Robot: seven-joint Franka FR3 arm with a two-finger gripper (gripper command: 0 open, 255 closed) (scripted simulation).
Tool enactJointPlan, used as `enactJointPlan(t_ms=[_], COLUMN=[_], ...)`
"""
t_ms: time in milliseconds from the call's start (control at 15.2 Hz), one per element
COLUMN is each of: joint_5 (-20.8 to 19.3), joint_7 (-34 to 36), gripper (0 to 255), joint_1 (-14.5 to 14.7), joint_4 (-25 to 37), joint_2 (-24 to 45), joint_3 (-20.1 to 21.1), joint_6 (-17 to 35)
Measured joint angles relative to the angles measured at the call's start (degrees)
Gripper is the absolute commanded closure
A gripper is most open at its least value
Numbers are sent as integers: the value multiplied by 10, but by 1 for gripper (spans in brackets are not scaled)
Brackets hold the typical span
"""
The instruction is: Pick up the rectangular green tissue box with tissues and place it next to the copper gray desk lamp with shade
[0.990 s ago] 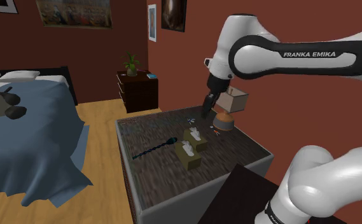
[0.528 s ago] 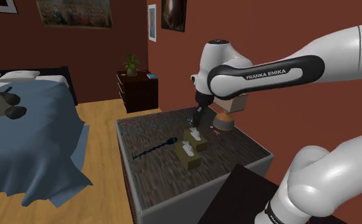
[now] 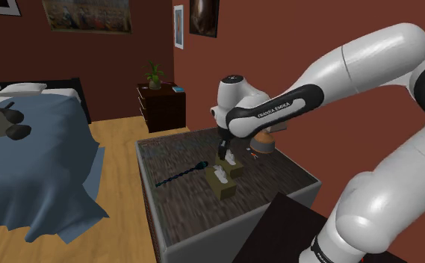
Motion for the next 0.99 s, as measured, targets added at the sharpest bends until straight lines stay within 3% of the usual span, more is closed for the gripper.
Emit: enactJointPlan(t_ms=[594,990], joint_5=[-151,-250], joint_7=[42,75], gripper=[0,0], joint_1=[-26,-17], joint_4=[74,158], joint_2=[200,336], joint_3=[-8,-37], joint_6=[96,126])
